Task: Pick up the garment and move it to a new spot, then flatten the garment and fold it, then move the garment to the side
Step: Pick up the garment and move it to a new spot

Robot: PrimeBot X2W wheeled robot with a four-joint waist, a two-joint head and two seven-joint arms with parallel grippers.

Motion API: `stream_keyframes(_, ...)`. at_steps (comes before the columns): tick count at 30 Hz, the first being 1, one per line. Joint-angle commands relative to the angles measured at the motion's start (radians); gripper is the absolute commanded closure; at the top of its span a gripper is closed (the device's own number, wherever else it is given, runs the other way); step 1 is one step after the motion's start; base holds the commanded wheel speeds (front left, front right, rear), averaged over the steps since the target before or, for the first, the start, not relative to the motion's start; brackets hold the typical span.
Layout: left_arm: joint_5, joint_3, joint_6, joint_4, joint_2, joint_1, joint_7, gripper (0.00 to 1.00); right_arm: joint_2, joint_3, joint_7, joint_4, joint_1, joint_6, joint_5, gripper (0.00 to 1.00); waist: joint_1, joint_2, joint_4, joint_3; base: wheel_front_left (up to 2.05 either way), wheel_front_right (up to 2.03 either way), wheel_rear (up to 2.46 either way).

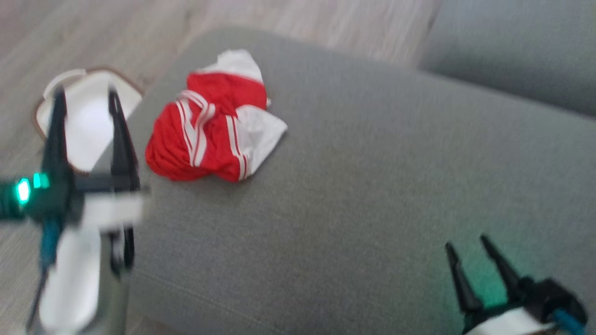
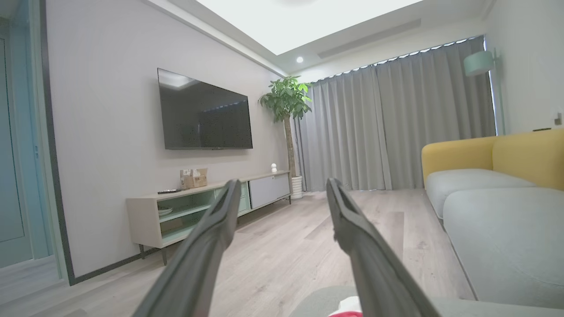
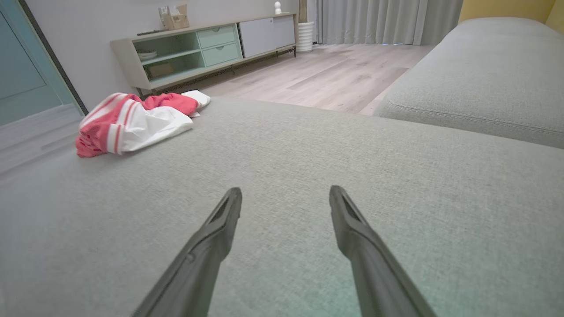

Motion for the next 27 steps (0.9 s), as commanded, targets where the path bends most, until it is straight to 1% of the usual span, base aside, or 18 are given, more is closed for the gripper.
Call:
stream_keyframes(1,0.004,0.03,-0.004,-0.007,0.026,-0.073,-0.003,0.0,-0.033,0.015,-0.014,-0.036,-0.052,0.004,-0.008,0.0,0.0,0.0,-0.013,0.101,0.0,0.0,0.0)
stream_keyframes(4,-0.005,0.013,-0.033,0.129,0.036,-0.237,0.034,0.0,-0.087,0.013,-0.014,-0.051,-0.078,0.004,-0.01,0.0,0.0,0.0,-0.016,0.166,0.0,0.0,0.0)
stream_keyframes(7,-0.007,-0.007,-0.057,0.29,0.042,-0.389,0.108,0.0,-0.137,0.012,-0.014,-0.068,-0.104,0.004,-0.009,0.0,0.0,0.0,-0.026,0.225,0.0,0.0,0.0)
stream_keyframes(12,-0.047,-0.01,-0.087,0.599,0.022,-0.585,0.217,0.0,-0.197,0.01,-0.005,-0.095,-0.138,0.004,-0.005,0.0,0.0,0.0,-0.045,0.294,0.0,0.0,0.0)
stream_keyframes(17,-0.104,0.003,-0.128,0.876,-0.001,-0.665,0.292,0.0,-0.225,0.022,0.017,-0.126,-0.16,0.004,0.0,0.0,0.0,0.0,-0.079,0.333,0.0,0.0,0.0)
stream_keyframes(20,-0.109,-0.001,-0.122,0.994,-0.004,-0.67,0.31,0.0,-0.229,0.014,0.025,-0.14,-0.166,0.004,0.001,0.0,0.0,0.0,-0.095,0.348,0.0,0.0,0.0)
stream_keyframes(22,-0.121,0.007,-0.109,1.07,-0.008,-0.668,0.288,0.0,-0.231,0.006,0.028,-0.15,-0.167,0.004,0.001,0.0,0.0,0.0,-0.104,0.358,0.0,0.0,0.0)
stream_keyframes(23,-0.117,0.002,-0.107,1.083,-0.007,-0.67,0.271,0.74,-0.231,0.004,0.028,-0.151,-0.166,0.004,0.001,0.0,0.0,0.0,-0.106,0.36,0.0,0.0,0.0)
stream_keyframes(24,-0.112,-0.003,-0.107,1.092,-0.002,-0.674,0.25,1.0,-0.231,0.003,0.028,-0.152,-0.166,0.004,0.001,0.0,0.0,0.0,-0.108,0.36,0.0,0.0,0.0)
stream_keyframes(25,-0.097,-0.019,-0.11,1.095,0.013,-0.691,0.19,1.0,-0.226,0.004,0.027,-0.146,-0.167,0.004,0.001,0.0,0.0,0.0,-0.111,0.349,0.0,0.0,0.0)
stream_keyframes(27,-0.092,-0.026,-0.118,1.092,0.027,-0.714,0.126,1.0,-0.215,0.012,0.022,-0.135,-0.169,0.004,0.003,0.0,0.0,0.0,-0.116,0.323,0.0,0.0,0.0)
